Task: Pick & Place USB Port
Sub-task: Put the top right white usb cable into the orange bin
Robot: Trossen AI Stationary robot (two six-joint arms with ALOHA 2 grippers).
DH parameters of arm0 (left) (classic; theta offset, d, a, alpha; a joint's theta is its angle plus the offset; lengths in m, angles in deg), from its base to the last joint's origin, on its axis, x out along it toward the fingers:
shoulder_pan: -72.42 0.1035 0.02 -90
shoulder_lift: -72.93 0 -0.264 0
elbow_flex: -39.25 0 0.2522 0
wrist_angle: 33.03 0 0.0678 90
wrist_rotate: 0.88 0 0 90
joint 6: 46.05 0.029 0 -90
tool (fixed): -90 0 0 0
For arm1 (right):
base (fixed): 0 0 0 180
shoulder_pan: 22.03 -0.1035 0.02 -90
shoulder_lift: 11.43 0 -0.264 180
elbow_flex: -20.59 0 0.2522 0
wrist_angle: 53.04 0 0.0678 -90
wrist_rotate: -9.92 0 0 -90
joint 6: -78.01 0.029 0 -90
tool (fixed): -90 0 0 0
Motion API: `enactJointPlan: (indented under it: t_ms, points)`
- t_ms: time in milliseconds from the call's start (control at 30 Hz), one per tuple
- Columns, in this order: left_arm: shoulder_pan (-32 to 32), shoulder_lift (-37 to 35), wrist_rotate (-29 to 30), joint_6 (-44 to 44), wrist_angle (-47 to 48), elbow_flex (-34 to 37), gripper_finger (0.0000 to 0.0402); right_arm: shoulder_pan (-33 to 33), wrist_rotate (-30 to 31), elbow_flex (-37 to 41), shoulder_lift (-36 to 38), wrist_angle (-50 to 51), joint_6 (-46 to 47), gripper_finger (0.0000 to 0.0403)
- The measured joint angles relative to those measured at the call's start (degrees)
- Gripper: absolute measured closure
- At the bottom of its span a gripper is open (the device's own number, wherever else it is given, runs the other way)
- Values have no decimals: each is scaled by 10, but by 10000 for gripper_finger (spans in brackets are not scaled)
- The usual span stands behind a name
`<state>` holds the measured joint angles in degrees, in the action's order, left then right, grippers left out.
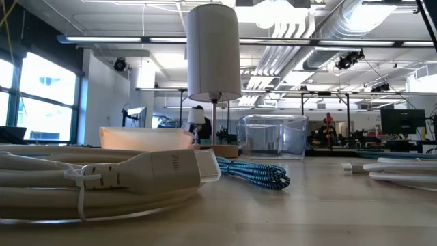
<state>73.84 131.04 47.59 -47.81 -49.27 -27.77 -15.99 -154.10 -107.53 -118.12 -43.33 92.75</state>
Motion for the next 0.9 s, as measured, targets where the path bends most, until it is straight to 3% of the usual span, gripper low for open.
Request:
enactJointPlan:
  t_ms: [433, 567, 667, 800, 900]
  points:
    - [0, 2, 40, 48, 4, 0, 197, 9, 8, 0, -6, 4, -18, 373]
    - [0, 2, 57, 108, 11, 0, 210, 15, 4, 0, -11, 5, -1, 373]
    - [0, 2, 57, 130, 25, 0, 254, 19, 7, 0, -12, 16, 1, 367]
    - [0, 2, 55, 155, 49, 0, 368, 25, 18, 0, -12, 20, -2, 354]
    - [0, 0, 63, 166, 57, 0, 384, 32, 18, 0, -12, 20, 7, 351]
